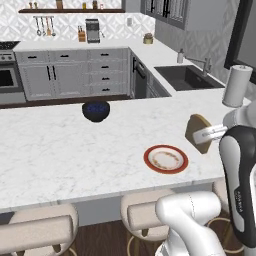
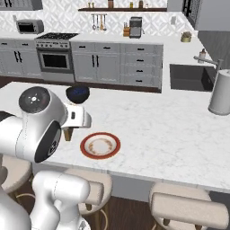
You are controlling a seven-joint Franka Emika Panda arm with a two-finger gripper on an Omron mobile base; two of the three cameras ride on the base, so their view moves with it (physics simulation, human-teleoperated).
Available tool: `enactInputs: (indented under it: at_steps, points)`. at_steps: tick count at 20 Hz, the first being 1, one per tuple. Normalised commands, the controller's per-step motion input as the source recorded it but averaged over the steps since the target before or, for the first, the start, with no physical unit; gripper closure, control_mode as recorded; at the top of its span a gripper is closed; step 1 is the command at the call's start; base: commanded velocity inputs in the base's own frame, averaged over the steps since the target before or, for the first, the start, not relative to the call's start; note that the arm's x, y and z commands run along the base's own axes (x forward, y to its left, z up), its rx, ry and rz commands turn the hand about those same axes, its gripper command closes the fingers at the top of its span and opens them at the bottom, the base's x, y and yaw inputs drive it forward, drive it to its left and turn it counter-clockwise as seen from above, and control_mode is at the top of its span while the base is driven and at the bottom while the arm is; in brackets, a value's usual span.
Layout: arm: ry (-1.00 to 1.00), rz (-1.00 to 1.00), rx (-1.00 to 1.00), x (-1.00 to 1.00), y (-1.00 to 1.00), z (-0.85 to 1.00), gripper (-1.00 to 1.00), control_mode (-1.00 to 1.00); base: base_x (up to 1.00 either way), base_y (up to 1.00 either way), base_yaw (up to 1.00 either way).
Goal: Start the toaster. Once the lever pops up, take the bread to the plate on the dining counter.
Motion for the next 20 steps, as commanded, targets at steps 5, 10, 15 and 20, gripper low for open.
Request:
enactInputs:
  at_steps: [5, 10, 15, 20]
  points:
    - [0.11, -0.01, 0.0, 0.16, 0.0, -0.29, 1.0, -1.0, 0.0, 0.0, 0.0]
    - [0.27, -0.04, 0.25, 0.13, -0.02, -0.21, 1.0, -1.0, 0.0, 0.0, 0.0]
    - [0.19, -0.05, 0.45, 0.27, -0.28, -0.06, 1.0, -1.0, 0.0, 0.0, 0.0]
    - [0.13, -0.19, 0.18, 0.34, -0.08, -0.37, 1.0, -1.0, 0.0, 0.0, 0.0]
